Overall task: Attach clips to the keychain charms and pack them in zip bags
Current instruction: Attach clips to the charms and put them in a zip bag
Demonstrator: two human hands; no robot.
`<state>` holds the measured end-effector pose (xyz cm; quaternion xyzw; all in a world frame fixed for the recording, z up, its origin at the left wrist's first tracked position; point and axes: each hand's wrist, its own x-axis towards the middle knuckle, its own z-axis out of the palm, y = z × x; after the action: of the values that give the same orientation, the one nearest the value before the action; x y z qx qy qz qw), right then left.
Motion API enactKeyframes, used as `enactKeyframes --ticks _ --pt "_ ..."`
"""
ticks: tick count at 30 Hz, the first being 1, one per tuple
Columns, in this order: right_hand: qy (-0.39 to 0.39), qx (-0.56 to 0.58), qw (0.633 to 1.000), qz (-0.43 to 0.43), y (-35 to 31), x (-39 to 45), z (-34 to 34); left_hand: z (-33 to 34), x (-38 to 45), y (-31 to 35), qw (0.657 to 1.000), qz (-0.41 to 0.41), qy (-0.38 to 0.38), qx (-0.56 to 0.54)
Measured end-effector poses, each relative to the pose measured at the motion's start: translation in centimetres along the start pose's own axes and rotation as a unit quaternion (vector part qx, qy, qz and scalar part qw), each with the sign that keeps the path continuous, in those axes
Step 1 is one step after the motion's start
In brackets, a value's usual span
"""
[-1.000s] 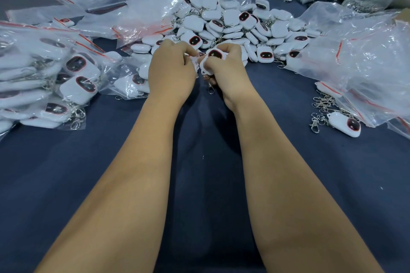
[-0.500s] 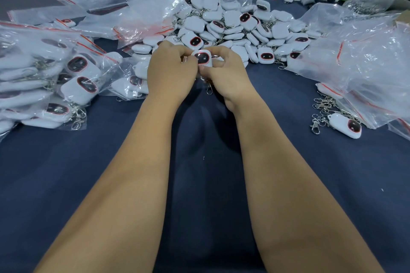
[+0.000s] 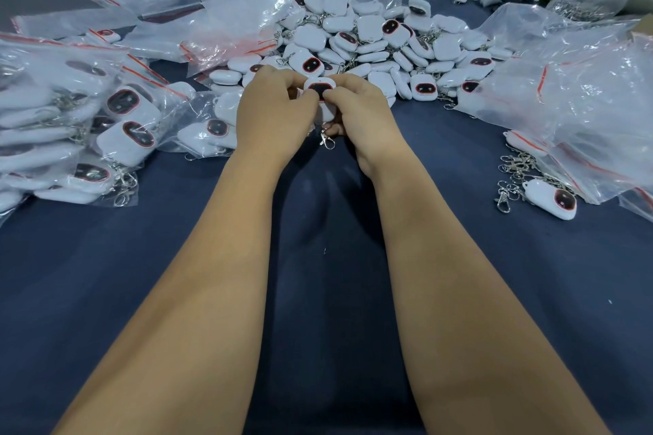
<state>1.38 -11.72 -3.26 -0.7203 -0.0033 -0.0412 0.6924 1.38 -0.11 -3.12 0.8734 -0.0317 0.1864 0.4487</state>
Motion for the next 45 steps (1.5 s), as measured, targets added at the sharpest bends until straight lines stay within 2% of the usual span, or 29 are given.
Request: enactKeyframes --ticks 14,21,35,40,45 --pt "-0.008 -0.004 1.0 0.007 -0.18 -0.01 0.07 0.1 -0.04 -0.16 1.0 -0.006 0.003 -0.009" --pt "-0.009 -0.009 1.0 0.012 0.0 0.07 0.12 0.38 0.21 -0.4 0.999 0.017 0.0 0.041" --pt "-0.002 -0.033 0.999 0.014 -0.08 -0.03 0.19 0.3 0.29 -0.34 0.998 0.032 -0.005 0.061" --pt "0.034 0.013 0.999 0.015 -0.14 -0.21 0.33 0.38 0.12 -0.25 0.999 0.029 0.017 0.023" --pt "0.106 0.12 0.987 0.031 -0.44 -0.12 0.08 -0.14 -0.03 -0.15 0.999 0.041 0.018 0.025"
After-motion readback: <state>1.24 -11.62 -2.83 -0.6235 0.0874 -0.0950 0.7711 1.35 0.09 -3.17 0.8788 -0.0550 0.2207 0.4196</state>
